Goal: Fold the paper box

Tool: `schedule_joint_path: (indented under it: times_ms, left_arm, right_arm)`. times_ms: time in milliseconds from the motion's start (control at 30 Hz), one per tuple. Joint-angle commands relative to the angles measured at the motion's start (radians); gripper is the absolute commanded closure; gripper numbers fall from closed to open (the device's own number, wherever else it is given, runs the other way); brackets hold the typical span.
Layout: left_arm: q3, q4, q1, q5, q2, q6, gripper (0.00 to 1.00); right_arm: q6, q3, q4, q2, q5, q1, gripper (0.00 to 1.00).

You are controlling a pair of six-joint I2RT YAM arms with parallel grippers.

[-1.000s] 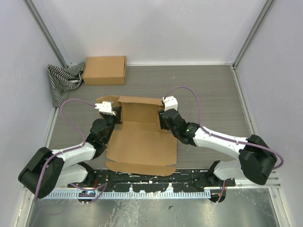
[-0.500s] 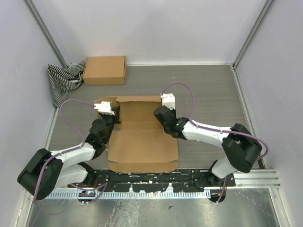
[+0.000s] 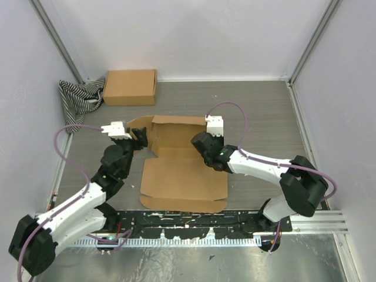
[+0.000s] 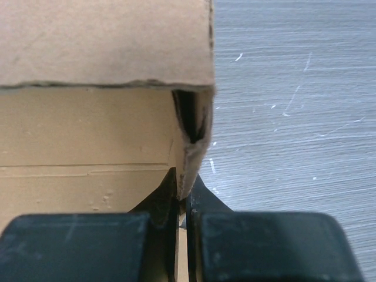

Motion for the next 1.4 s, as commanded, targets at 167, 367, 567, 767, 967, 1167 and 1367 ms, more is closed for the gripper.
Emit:
schedule_joint_path:
  times_ms: [167, 367, 567, 767, 967, 1167, 1367]
  left_arm:
    - [0.291, -0.398, 0.252, 0.043, 0.048, -0.206, 0.27]
    - [0.452, -0.382, 0.421, 0.342, 0.43, -0.251, 0.35]
    - [0.408, -0.213, 0.423, 0.529, 0.586, -0.263, 0.4]
    - [0.327, -0.025, 0.42, 0.669, 0.617, -0.244, 0.4]
    - [0.214, 0.116, 0.408, 0.814, 0.556, -0.296, 0.43]
    - [0.12, 0.105, 0.336, 0.829, 0.44, -0.289, 0.44]
    - [0.103, 0.077, 0.262, 0.799, 0.388, -0.257, 0.43]
  right_arm:
    - [-0.276, -0.001, -0.015, -0.182, -0.287, -0.301, 0.99]
    - [-0.361, 0.043, -0.029, -0.152, -0.523, -0.462, 0.99]
    - [-0.383, 0.029, 0.01, -0.121, -0.633, -0.488, 0.99]
    - [-0.378, 0.023, 0.02, -0.106, -0.7, -0.497, 0.99]
    - [-0.369, 0.033, 0.017, -0.096, -0.702, -0.503, 0.99]
    - [-0.36, 0.053, 0.017, -0.09, -0.714, -0.505, 0.99]
    - [-0.347, 0.068, 0.017, -0.086, -0.742, -0.505, 0.99]
